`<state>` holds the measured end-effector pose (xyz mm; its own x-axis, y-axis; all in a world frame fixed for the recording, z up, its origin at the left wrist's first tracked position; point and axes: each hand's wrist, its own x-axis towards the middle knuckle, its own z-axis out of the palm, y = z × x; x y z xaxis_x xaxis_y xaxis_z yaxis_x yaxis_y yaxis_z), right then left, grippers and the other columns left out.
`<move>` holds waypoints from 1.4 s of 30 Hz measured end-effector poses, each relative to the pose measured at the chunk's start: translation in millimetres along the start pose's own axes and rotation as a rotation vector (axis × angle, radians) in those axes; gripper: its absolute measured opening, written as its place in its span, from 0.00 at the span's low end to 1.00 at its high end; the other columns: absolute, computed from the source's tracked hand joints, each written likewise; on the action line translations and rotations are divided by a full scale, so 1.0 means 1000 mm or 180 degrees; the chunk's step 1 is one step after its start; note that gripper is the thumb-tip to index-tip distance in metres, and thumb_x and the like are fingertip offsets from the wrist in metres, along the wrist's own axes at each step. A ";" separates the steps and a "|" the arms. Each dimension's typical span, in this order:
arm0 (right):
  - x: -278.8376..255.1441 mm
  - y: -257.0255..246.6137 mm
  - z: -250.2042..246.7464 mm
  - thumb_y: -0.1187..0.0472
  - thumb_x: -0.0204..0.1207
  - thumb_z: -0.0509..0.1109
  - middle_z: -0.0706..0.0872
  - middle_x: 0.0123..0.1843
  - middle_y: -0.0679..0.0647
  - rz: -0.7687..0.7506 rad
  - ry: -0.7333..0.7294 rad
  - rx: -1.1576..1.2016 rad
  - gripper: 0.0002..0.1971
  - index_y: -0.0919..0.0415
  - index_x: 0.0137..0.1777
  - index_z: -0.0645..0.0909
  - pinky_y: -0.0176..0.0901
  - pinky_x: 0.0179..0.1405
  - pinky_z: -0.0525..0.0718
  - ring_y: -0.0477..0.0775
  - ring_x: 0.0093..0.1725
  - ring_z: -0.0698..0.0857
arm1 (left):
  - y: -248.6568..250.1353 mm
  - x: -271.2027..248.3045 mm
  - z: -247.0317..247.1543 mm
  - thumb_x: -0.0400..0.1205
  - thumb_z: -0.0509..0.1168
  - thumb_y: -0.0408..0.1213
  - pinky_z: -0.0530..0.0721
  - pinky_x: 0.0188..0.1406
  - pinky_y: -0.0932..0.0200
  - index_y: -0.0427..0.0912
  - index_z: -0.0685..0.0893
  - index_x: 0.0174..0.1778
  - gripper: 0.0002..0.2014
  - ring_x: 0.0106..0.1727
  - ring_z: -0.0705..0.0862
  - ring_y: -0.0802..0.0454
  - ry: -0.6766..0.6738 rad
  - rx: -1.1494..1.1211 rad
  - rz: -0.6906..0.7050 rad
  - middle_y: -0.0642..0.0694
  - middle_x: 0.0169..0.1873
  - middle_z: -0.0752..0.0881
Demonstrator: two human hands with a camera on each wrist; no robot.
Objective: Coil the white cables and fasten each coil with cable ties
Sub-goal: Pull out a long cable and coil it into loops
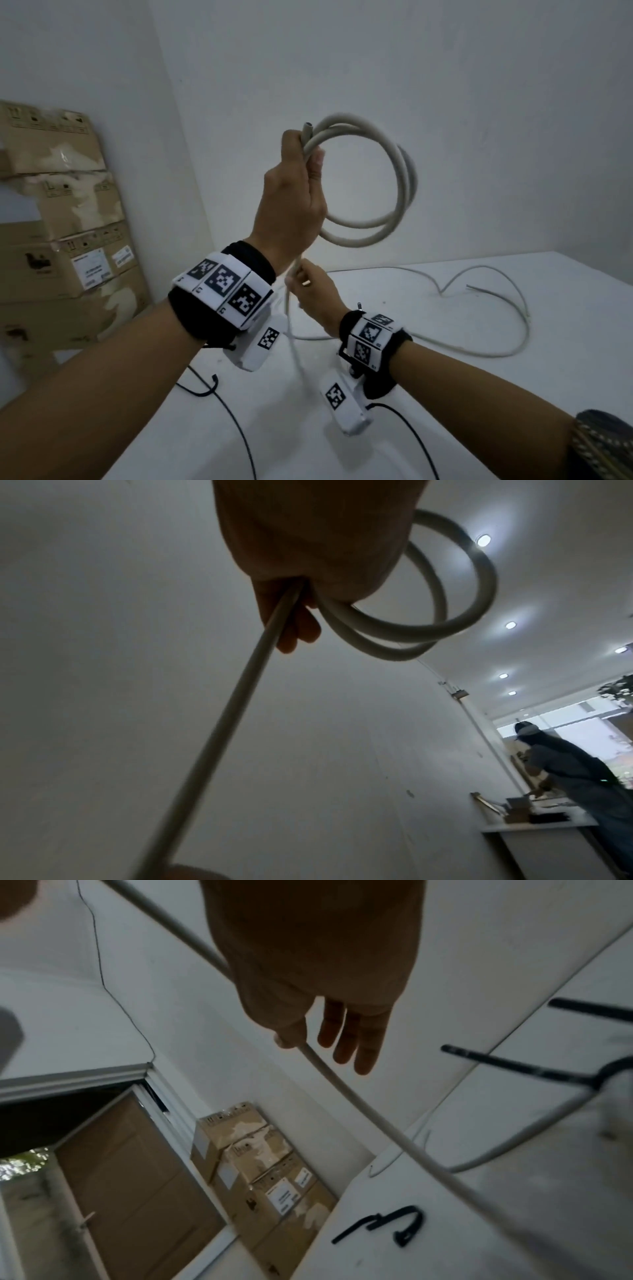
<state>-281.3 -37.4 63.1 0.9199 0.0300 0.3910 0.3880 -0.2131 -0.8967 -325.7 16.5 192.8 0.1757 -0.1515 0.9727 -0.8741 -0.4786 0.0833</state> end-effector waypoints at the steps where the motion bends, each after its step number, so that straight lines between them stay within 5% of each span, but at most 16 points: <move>1: 0.000 0.007 -0.006 0.61 0.81 0.64 0.79 0.37 0.49 0.0016 0.0000 -0.0127 0.06 0.61 0.43 0.75 0.40 0.33 0.78 0.47 0.32 0.77 | -0.007 0.002 -0.004 0.89 0.51 0.37 0.75 0.15 0.55 0.33 0.70 0.54 0.09 0.19 0.75 0.50 -0.0006 0.0118 -0.0113 0.55 0.24 0.71; 3: -0.004 0.014 -0.018 0.63 0.82 0.62 0.82 0.37 0.51 0.0225 -0.0185 0.0016 0.09 0.58 0.39 0.73 0.36 0.32 0.77 0.51 0.33 0.79 | -0.021 0.006 -0.011 0.89 0.49 0.38 0.79 0.18 0.45 0.33 0.69 0.56 0.10 0.23 0.80 0.42 -0.0060 0.0370 -0.0398 0.50 0.26 0.74; 6: -0.019 0.012 -0.031 0.63 0.83 0.59 0.77 0.30 0.51 0.0358 -0.0615 -0.0137 0.09 0.56 0.40 0.74 0.36 0.29 0.73 0.49 0.28 0.73 | -0.045 0.008 -0.021 0.89 0.48 0.36 0.75 0.28 0.49 0.30 0.67 0.62 0.12 0.32 0.79 0.37 -0.0175 0.1043 -0.0754 0.41 0.36 0.78; 9: -0.034 0.005 -0.043 0.56 0.84 0.58 0.72 0.29 0.44 0.0024 -0.0958 -0.1126 0.09 0.54 0.46 0.78 0.30 0.24 0.67 0.44 0.26 0.69 | -0.070 -0.001 -0.027 0.87 0.48 0.30 0.72 0.35 0.48 0.27 0.65 0.67 0.14 0.40 0.81 0.32 -0.0594 0.1740 -0.1104 0.30 0.46 0.82; 12: -0.044 -0.002 -0.055 0.53 0.86 0.55 0.74 0.27 0.46 -0.0659 -0.1232 -0.2203 0.12 0.56 0.49 0.78 0.41 0.29 0.69 0.48 0.27 0.71 | -0.092 -0.022 -0.029 0.87 0.48 0.28 0.73 0.39 0.45 0.25 0.63 0.70 0.17 0.47 0.83 0.29 -0.1144 0.2341 -0.1378 0.25 0.53 0.80; 18: -0.043 -0.001 -0.075 0.55 0.85 0.55 0.85 0.38 0.59 -0.1739 -0.1280 -0.3307 0.11 0.59 0.54 0.77 0.48 0.33 0.72 0.62 0.37 0.80 | -0.105 -0.049 -0.036 0.86 0.50 0.27 0.73 0.37 0.47 0.28 0.68 0.57 0.08 0.42 0.80 0.32 -0.1145 0.1829 -0.1999 0.24 0.48 0.82; 25: -0.035 -0.006 -0.093 0.61 0.77 0.58 0.79 0.23 0.51 -0.2511 -0.1456 -0.3711 0.10 0.57 0.40 0.81 0.40 0.27 0.61 0.56 0.21 0.75 | -0.104 -0.066 -0.045 0.89 0.51 0.40 0.75 0.14 0.56 0.32 0.74 0.55 0.13 0.26 0.78 0.44 -0.0849 0.0912 -0.2456 0.36 0.37 0.80; 29: -0.019 -0.009 -0.110 0.61 0.71 0.70 0.79 0.26 0.46 -0.2938 -0.1267 -0.4259 0.04 0.50 0.40 0.81 0.41 0.31 0.75 0.53 0.28 0.78 | -0.093 -0.083 -0.045 0.88 0.52 0.39 0.76 0.12 0.59 0.40 0.77 0.54 0.11 0.22 0.77 0.46 -0.1191 0.0395 -0.2426 0.41 0.31 0.77; 32: -0.014 -0.015 -0.116 0.62 0.75 0.56 0.79 0.35 0.52 -0.3159 -0.0731 -0.4714 0.12 0.49 0.41 0.82 0.50 0.44 0.81 0.56 0.36 0.78 | -0.086 -0.093 -0.041 0.88 0.52 0.38 0.74 0.13 0.60 0.42 0.78 0.53 0.10 0.22 0.75 0.48 -0.1433 0.0137 -0.2391 0.42 0.29 0.75; 35: -0.017 -0.017 -0.112 0.65 0.75 0.57 0.77 0.38 0.56 -0.2617 -0.0076 -0.4998 0.13 0.48 0.45 0.80 0.48 0.33 0.71 0.57 0.35 0.75 | -0.082 -0.100 -0.037 0.88 0.53 0.38 0.74 0.14 0.59 0.43 0.78 0.53 0.09 0.22 0.73 0.50 -0.1414 0.0026 -0.2394 0.45 0.27 0.73; 37: -0.020 -0.015 -0.106 0.60 0.81 0.62 0.77 0.38 0.55 -0.1966 -0.0152 -0.4707 0.06 0.49 0.53 0.78 0.45 0.29 0.66 0.57 0.31 0.73 | -0.084 -0.101 -0.037 0.88 0.53 0.38 0.73 0.13 0.59 0.44 0.78 0.52 0.08 0.21 0.72 0.51 -0.1271 0.0023 -0.2366 0.45 0.27 0.73; 40: -0.026 -0.010 -0.102 0.58 0.83 0.61 0.82 0.47 0.52 -0.0426 -0.0834 -0.2396 0.08 0.53 0.60 0.77 0.44 0.39 0.78 0.54 0.42 0.82 | -0.084 -0.105 -0.036 0.88 0.54 0.38 0.74 0.14 0.62 0.44 0.79 0.51 0.08 0.23 0.73 0.51 -0.1287 0.0173 -0.2154 0.44 0.28 0.75; 42: -0.032 -0.012 -0.096 0.62 0.81 0.65 0.84 0.47 0.55 0.0266 -0.0681 -0.0268 0.07 0.61 0.57 0.79 0.45 0.43 0.84 0.52 0.45 0.84 | -0.083 -0.114 -0.032 0.88 0.54 0.38 0.73 0.21 0.66 0.44 0.79 0.51 0.09 0.26 0.74 0.53 -0.1380 0.0213 -0.2095 0.46 0.29 0.77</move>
<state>-320.5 -129.2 81.5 0.9431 0.2132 0.2553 0.3124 -0.3038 -0.9001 -288.0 100.8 81.8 0.8200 -0.1362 0.5559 -0.5027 -0.6357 0.5858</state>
